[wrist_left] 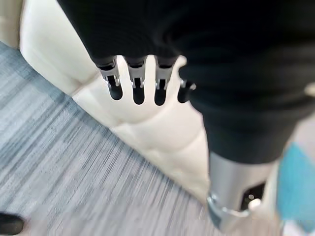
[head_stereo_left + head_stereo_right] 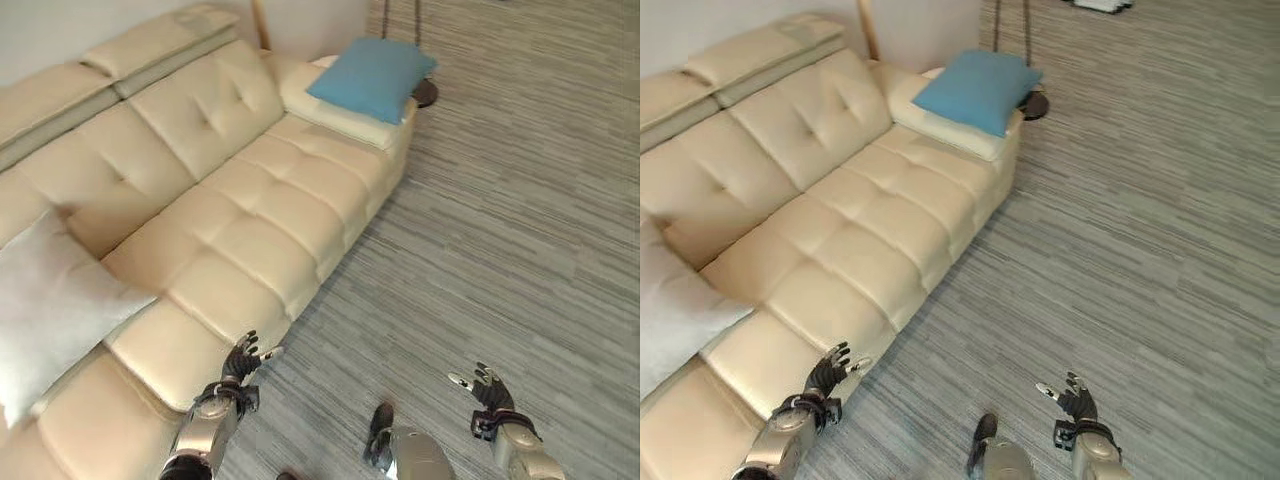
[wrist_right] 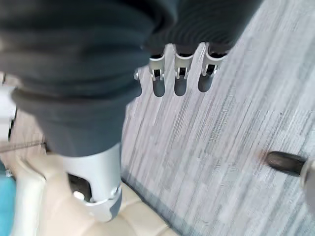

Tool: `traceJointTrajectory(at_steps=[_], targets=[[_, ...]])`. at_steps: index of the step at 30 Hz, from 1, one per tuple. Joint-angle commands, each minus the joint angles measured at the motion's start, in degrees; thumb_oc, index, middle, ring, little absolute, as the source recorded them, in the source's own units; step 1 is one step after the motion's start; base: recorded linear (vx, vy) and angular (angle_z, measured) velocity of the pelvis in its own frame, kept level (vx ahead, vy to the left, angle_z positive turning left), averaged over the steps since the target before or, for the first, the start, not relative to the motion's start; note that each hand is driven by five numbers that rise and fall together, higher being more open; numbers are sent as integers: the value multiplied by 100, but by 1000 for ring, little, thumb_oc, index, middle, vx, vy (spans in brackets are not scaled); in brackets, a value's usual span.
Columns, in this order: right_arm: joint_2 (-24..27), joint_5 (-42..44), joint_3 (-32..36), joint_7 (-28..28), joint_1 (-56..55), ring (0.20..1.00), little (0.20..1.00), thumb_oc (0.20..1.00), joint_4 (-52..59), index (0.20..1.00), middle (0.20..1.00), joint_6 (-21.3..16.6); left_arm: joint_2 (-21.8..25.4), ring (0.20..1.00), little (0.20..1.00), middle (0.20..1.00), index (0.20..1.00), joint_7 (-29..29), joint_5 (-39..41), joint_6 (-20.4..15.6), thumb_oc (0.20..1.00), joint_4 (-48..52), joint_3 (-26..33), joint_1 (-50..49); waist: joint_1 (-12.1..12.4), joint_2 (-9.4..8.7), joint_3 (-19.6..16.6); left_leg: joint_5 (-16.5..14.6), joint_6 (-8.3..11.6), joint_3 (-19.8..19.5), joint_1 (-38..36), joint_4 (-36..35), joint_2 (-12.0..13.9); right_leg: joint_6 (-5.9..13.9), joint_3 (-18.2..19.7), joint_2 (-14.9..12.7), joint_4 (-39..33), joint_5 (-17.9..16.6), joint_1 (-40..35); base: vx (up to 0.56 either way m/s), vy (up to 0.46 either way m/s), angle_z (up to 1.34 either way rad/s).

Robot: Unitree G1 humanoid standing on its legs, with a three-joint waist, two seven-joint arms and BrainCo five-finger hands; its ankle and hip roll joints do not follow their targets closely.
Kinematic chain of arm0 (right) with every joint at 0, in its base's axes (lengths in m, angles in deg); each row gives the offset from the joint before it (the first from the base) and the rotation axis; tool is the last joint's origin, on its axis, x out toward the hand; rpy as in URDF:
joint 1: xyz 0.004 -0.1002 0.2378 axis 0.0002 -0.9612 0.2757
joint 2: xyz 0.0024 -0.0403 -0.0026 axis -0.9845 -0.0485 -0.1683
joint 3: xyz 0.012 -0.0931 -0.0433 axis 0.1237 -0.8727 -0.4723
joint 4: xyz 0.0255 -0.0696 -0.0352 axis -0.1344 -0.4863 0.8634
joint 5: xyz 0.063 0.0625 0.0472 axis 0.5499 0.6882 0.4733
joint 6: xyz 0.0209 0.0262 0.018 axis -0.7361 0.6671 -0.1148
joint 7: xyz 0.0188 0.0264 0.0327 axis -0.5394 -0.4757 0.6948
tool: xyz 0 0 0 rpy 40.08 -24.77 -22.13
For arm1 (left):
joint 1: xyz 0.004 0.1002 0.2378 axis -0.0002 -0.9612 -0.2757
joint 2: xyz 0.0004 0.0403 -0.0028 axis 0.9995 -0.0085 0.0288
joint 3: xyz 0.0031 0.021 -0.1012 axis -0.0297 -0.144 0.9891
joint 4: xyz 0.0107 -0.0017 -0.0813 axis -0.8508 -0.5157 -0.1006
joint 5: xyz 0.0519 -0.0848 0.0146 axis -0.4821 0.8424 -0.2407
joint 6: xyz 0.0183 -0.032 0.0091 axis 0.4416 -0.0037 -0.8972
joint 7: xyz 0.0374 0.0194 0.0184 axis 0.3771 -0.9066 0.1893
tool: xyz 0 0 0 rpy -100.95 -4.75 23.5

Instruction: Pick up all the scattered cushions and arrange them neatly on the sofa.

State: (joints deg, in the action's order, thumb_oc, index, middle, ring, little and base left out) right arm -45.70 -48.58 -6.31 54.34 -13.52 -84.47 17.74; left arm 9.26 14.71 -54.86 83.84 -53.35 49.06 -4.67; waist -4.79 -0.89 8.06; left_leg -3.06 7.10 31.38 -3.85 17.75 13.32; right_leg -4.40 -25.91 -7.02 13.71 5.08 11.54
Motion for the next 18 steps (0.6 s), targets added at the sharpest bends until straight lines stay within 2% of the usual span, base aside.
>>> traceJointTrajectory(at_steps=[1,2,3,4,5,6,7,8,9,10,11,12,13,15,17,18], targets=[[221,-190,-79,83,270,1000,1000,1000,378,1000,1000,-100,-112,1000,1000,1000,1000,-38,13,-299,1000,315,31,112,84,70,275,-319,-200,-1333,791,766,-472,732,411,59,-1307,-124,-851,143,-20,-123],[222,-191,-79,84,271,1000,1000,1000,376,1000,1000,-100,-113,1000,1000,1000,1000,-39,13,-300,1000,314,31,112,81,73,275,-328,-203,-1336,795,774,-471,733,410,59,-1307,-120,-852,157,13,-81],[228,-232,-121,113,304,1000,1000,1000,363,1000,1000,-93,-148,1000,1000,1000,1000,-50,38,-301,1000,282,54,83,158,65,302,-400,-244,-1637,939,682,-581,766,589,75,-1352,-114,-888,92,24,-58],[235,-266,-149,125,335,1000,1000,1000,358,1000,1000,-86,-172,1000,1000,1000,1000,-57,35,-291,1000,259,63,73,203,-6,318,-321,-347,-1800,1122,528,-693,763,665,0,-1399,-201,-854,244,46,-76],[250,-343,-223,146,382,1000,1000,1000,320,1000,1000,-89,-181,1000,1000,1000,1000,-52,6,-282,1000,248,72,21,335,-22,355,-383,-390,-2226,1352,136,-866,800,907,46,-1492,-183,-943,265,54,-66],[267,-380,-268,137,418,1000,1000,1000,305,1000,1000,-97,-185,1000,1000,1000,1000,-67,5,-283,1000,240,86,4,436,-9,384,-229,-377,-2545,1507,-174,-1011,807,1052,122,-1522,-167,-1005,260,40,-72],[267,-380,-268,137,418,1000,1000,1000,304,1000,1000,-98,-185,1000,1000,1000,1000,-67,5,-283,1000,240,85,3,438,-11,390,-226,-376,-2543,1494,-185,-1014,807,1053,120,-1522,-165,-1013,182,30,-84],[281,-426,-320,146,448,1000,1000,1000,290,1000,1000,-99,-192,1000,1000,1000,1000,-68,3,-273,1000,249,66,-34,505,23,396,30,-336,-2798,1557,-624,-1085,811,1170,201,-1536,-137,-1048,249,49,-95],[287,-449,-403,129,505,1000,1000,1000,237,1000,1000,-125,-215,1000,1000,1000,1000,-102,6,-279,1000,163,16,-4,634,95,469,560,-249,-3162,1899,-1231,-1115,796,1319,366,-1578,-51,-1183,253,46,-78],[287,-449,-403,129,508,1000,1000,1000,233,1000,1000,-127,-216,1000,1000,1000,1000,-102,6,-283,1000,156,14,1,636,89,474,571,-246,-3160,1877,-1260,-1119,794,1320,361,-1575,-42,-1189,355,69,-54],[303,-448,-439,89,547,1000,1000,1000,193,1000,1000,-117,-194,1000,1000,1000,1000,-116,4,-279,1000,117,-5,67,750,130,547,817,-217,-3249,2153,-1756,-1154,767,1464,482,-1602,83,-1344,186,33,-45],[302,-448,-438,89,549,1000,1000,1000,192,1000,1000,-118,-193,1000,1000,1000,1000,-116,4,-280,1000,114,-5,69,759,120,557,824,-217,-3236,2126,-1780,-1158,768,1475,474,-1600,91,-1355,374,111,-50],[315,-464,-438,46,565,1000,1000,1000,117,1000,1000,-110,-164,1000,1000,1000,1000,-134,-72,-293,1000,44,-18,124,819,158,586,977,-151,-3132,2312,-2002,-1167,780,1610,548,-1642,206,-1520,319,139,-47],[291,-481,-464,121,572,1000,1000,1000,122,1000,1000,-97,-111,1000,1000,1000,1000,-118,-102,-322,1000,59,23,68,913,199,514,1048,-177,-3220,2229,-2064,-1157,830,1874,594,-1643,311,-1678,353,170,-45],[271,-505,-445,132,540,1000,1000,1000,136,1000,1000,-110,-103,1000,1000,1000,1000,-99,-128,-332,1000,33,1,57,920,204,497,1163,-189,-3237,2213,-1972,-1170,846,1935,566,-1646,383,-1814,331,192,-85],[219,-542,-421,160,544,1000,1000,1000,142,1000,1000,-75,-57,1000,1000,1000,1000,-62,-119,-304,1000,25,4,30,944,116,388,1132,-314,-3239,2194,-1788,-1250,883,2062,418,-1483,510,-1865,504,307,-59]])
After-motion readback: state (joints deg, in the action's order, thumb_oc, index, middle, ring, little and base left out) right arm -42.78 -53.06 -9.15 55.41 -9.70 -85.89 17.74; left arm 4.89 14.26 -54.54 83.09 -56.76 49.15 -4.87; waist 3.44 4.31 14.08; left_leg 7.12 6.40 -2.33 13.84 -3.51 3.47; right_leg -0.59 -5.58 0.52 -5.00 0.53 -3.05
